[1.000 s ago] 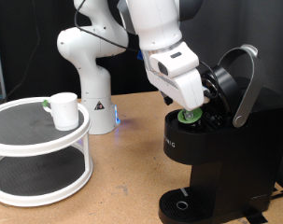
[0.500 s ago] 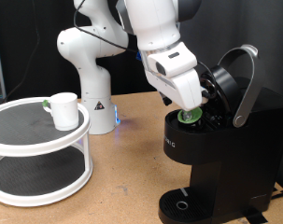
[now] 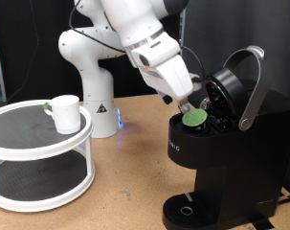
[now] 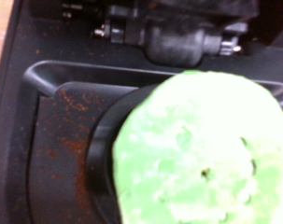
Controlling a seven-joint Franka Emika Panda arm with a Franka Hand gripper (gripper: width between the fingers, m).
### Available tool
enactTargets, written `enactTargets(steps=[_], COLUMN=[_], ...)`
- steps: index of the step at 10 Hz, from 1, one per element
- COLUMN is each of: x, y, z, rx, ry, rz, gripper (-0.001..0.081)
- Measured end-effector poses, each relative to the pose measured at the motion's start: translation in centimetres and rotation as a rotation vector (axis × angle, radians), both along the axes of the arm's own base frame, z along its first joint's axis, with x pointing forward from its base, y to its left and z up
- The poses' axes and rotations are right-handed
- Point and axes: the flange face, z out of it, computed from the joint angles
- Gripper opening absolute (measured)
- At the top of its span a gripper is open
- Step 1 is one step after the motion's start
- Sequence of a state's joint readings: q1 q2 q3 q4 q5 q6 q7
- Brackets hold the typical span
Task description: Make a cup of coffee with the keurig machine
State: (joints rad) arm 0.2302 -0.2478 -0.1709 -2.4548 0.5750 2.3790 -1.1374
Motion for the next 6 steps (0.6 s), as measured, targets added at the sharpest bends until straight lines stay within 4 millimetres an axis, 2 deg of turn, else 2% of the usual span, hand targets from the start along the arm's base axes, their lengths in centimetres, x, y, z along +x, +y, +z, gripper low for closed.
enactTargets(steps=[3, 6], x=[-1.6, -1.9], y=[-0.7, -0.4], z=[0.5, 0.4], rx=[0.014, -0.028], ry=[-0.022, 0.012], rz=[-0.06, -0.097], gripper=[0.0808, 0.0808])
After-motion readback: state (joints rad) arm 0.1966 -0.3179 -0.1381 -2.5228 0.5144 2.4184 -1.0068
